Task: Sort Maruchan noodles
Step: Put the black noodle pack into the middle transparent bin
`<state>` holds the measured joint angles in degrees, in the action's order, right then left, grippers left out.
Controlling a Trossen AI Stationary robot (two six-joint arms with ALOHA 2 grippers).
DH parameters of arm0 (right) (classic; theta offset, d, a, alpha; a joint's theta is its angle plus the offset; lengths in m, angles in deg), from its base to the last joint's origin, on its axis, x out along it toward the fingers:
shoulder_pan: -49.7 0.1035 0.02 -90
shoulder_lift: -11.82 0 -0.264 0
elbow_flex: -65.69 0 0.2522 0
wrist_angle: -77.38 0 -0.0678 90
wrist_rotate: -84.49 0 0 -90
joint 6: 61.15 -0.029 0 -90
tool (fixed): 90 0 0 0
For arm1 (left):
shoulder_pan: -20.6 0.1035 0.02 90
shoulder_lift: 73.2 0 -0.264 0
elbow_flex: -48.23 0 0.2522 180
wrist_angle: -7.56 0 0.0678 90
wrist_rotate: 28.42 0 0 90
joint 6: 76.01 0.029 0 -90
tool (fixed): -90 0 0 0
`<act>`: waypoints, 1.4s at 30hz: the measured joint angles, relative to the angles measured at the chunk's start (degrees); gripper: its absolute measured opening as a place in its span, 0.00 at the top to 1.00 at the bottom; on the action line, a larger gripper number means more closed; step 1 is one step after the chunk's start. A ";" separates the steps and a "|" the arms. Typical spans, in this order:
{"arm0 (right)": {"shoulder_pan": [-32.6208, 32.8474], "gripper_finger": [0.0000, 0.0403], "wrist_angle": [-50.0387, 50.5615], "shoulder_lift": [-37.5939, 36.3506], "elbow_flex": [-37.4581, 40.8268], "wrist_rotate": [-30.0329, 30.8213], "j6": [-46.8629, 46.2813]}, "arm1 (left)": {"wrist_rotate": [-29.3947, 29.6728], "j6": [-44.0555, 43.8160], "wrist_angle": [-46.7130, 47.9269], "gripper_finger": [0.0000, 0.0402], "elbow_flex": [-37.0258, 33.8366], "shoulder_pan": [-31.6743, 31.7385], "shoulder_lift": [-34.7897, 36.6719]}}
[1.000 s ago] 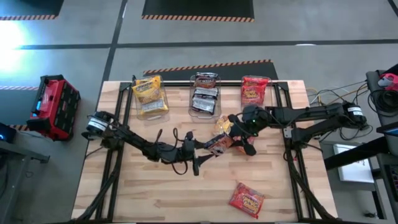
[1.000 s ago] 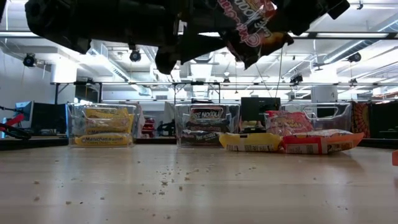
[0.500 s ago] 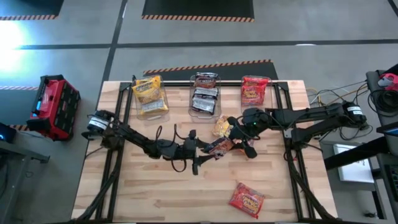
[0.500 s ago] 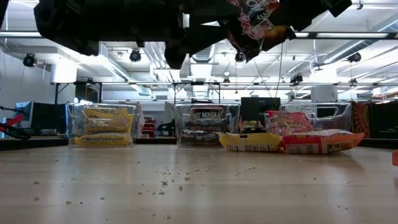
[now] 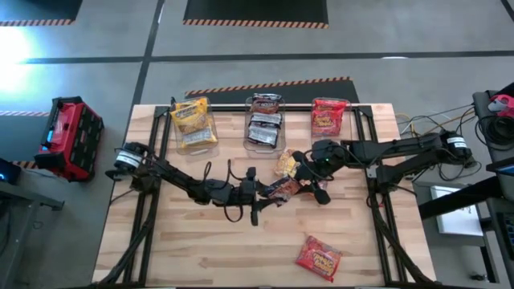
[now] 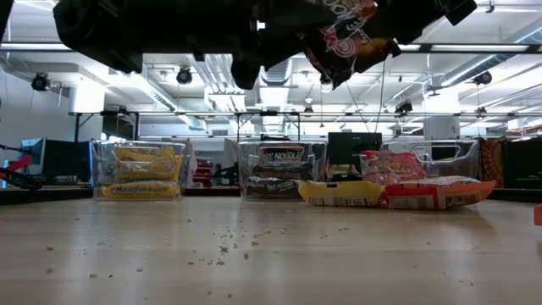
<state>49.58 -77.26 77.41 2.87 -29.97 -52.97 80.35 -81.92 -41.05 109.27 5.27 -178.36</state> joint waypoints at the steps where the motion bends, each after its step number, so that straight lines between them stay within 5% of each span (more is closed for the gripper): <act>1: 0.00 0.70 0.13 0.00 0.00 0.00 -0.53 | 0.10 -0.07 0.05 0.74 0.00 0.00 0.00; 15: -0.01 0.46 1.25 -0.57 -0.20 0.06 -6.85 | -1.15 -0.35 0.20 0.81 -0.04 0.02 0.00; 24: -0.37 0.30 26.57 -1.46 -14.20 4.88 -6.65 | -0.93 1.04 0.40 0.81 -0.04 1.17 0.63; 32: -0.39 0.27 38.75 -1.46 -21.37 14.10 -7.44 | -0.75 2.63 9.11 0.81 -0.07 7.47 2.63; 42: -0.39 0.30 42.98 -1.42 -20.63 14.60 -9.71 | -1.91 6.93 27.63 0.81 -0.07 17.65 13.02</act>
<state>49.18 -34.28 75.98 -17.76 -15.37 -62.68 78.44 -74.99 -13.42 109.21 22.92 -165.34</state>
